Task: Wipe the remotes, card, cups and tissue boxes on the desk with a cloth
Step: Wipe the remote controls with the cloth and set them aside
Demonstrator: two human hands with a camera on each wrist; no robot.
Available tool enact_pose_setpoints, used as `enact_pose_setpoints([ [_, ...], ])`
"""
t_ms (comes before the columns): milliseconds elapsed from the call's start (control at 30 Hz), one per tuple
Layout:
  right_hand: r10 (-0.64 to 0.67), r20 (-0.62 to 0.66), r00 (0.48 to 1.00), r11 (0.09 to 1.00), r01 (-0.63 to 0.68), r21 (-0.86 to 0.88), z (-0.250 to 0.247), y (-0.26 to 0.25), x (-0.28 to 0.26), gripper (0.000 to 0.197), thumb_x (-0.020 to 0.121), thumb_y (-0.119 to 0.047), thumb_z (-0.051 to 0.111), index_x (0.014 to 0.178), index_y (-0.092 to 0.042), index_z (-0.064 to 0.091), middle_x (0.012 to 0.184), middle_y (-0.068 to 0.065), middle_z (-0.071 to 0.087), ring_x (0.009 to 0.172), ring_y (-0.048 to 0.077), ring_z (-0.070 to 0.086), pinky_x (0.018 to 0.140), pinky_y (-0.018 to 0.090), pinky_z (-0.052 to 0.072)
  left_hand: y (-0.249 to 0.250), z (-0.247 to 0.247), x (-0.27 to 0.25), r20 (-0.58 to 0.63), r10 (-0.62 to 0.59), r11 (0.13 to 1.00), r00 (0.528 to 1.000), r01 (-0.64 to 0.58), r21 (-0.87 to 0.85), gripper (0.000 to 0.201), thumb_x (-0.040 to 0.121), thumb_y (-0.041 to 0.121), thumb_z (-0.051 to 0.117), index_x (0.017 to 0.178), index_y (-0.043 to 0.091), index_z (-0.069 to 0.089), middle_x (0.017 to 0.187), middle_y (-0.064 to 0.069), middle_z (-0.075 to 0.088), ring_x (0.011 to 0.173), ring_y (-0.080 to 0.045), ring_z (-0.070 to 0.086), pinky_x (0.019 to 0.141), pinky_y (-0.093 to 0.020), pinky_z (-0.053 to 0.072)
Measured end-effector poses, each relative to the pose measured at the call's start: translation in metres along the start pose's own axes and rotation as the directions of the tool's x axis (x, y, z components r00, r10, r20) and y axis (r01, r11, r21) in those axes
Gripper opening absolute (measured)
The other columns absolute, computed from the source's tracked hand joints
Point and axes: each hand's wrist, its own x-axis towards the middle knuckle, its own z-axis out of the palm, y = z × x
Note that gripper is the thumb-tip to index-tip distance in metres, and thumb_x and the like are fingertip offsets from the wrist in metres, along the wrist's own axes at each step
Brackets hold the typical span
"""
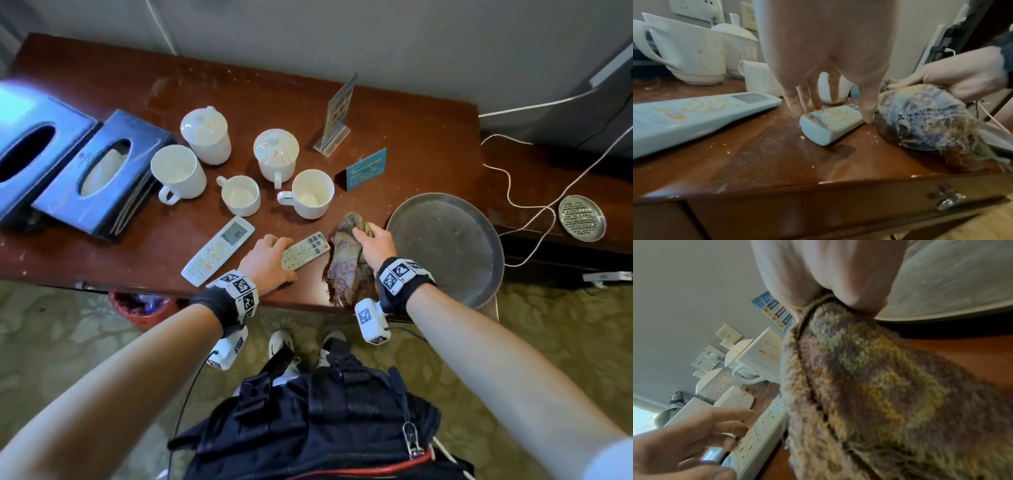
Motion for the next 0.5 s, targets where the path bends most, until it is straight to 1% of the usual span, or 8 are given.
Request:
enact_pose_setpoints([
  [67, -0.003, -0.003, 1.000, 1.000, 0.003, -0.002, -0.002, 0.002, 0.000, 0.038, 0.094, -0.036, 0.058, 0.127, -0.017, 0.062, 0.112, 0.004, 0.068, 0.102, 0.023, 0.064, 0.095, 0.045, 0.053, 0.001, 0.004, 0.001, 0.013, 0.004, 0.997, 1.000, -0.005, 0.072, 0.076, 0.082, 0.041, 0.076, 0.146, 0.027, 0.037, 0.138, -0.005, 0.040, 0.129, -0.024, 0.038, 0.100, -0.042, 0.045],
  [133, -0.012, -0.006, 1.000, 1.000, 0.012, 0.005, -0.005, 0.005, -0.001, 0.026, 0.095, -0.033, 0.058, 0.114, -0.018, 0.066, 0.111, 0.012, 0.068, 0.103, 0.029, 0.063, 0.095, 0.047, 0.053, 0.003, 0.005, 0.004, 0.005, 0.014, 0.993, 1.000, -0.015, 0.118, 0.071, 0.084, 0.036, 0.074, 0.145, 0.026, 0.037, 0.136, -0.007, 0.041, 0.127, -0.026, 0.039, 0.097, -0.041, 0.047],
  [200, -0.015, -0.014, 1.000, 1.000, 0.015, 0.006, -0.009, 0.008, 0.000, 0.013, 0.092, -0.035, 0.059, 0.098, -0.028, 0.067, 0.106, 0.013, 0.069, 0.101, 0.030, 0.064, 0.093, 0.049, 0.053, 0.004, 0.004, 0.007, -0.006, 0.020, 0.992, 1.000, -0.019, 0.128, 0.068, 0.085, 0.032, 0.073, 0.143, 0.027, 0.039, 0.133, -0.007, 0.043, 0.126, -0.026, 0.041, 0.094, -0.040, 0.048],
  [233, -0.011, -0.017, 1.000, 1.000, 0.011, 0.006, -0.012, 0.006, -0.003, 0.012, 0.092, -0.036, 0.059, 0.096, -0.029, 0.067, 0.105, 0.011, 0.070, 0.101, 0.029, 0.065, 0.094, 0.048, 0.053, 0.005, 0.005, 0.009, -0.010, 0.023, 0.993, 1.000, -0.021, 0.120, 0.067, 0.085, 0.032, 0.073, 0.143, 0.027, 0.039, 0.132, -0.007, 0.044, 0.126, -0.025, 0.041, 0.094, -0.040, 0.048],
  [333, -0.017, -0.065, 0.998, 1.000, 0.017, -0.002, -0.022, 0.007, -0.004, 0.024, 0.096, -0.032, 0.058, 0.114, -0.020, 0.067, 0.106, 0.003, 0.067, 0.104, 0.024, 0.060, 0.099, 0.040, 0.048, 0.016, 0.010, 0.013, -0.010, 0.056, 0.994, 0.998, -0.055, 0.092, 0.067, 0.086, 0.035, 0.072, 0.145, 0.028, 0.040, 0.131, -0.005, 0.045, 0.126, -0.023, 0.042, 0.093, -0.038, 0.047],
  [433, -0.067, -0.148, 0.987, 0.995, 0.056, -0.078, -0.033, 0.006, -0.004, 0.026, 0.097, -0.032, 0.056, 0.115, -0.019, 0.068, 0.111, 0.004, 0.068, 0.106, 0.026, 0.057, 0.098, 0.035, 0.044, 0.029, 0.016, 0.016, 0.007, 0.105, 0.993, 0.994, -0.105, 0.058, 0.069, 0.087, 0.037, 0.071, 0.147, 0.028, 0.038, 0.134, -0.004, 0.043, 0.128, -0.023, 0.041, 0.094, -0.040, 0.048],
  [467, -0.081, -0.173, 0.981, 0.992, 0.063, -0.110, -0.035, 0.003, -0.005, 0.028, 0.098, -0.031, 0.055, 0.120, -0.018, 0.067, 0.116, 0.004, 0.068, 0.108, 0.025, 0.055, 0.098, 0.033, 0.042, 0.032, 0.018, 0.016, 0.005, 0.116, 0.992, 0.993, -0.117, 0.044, 0.072, 0.086, 0.037, 0.072, 0.148, 0.027, 0.036, 0.135, -0.004, 0.043, 0.129, -0.023, 0.040, 0.094, -0.040, 0.048],
  [500, -0.083, -0.193, 0.978, 0.989, 0.057, -0.134, -0.036, 0.003, -0.003, 0.031, 0.098, -0.031, 0.055, 0.126, -0.019, 0.064, 0.121, 0.003, 0.066, 0.114, 0.026, 0.053, 0.102, 0.034, 0.040, 0.033, 0.018, 0.016, -0.002, 0.121, 0.992, 0.993, -0.121, 0.031, 0.076, 0.084, 0.038, 0.074, 0.148, 0.025, 0.034, 0.137, -0.004, 0.042, 0.129, -0.023, 0.040, 0.095, -0.040, 0.047],
])
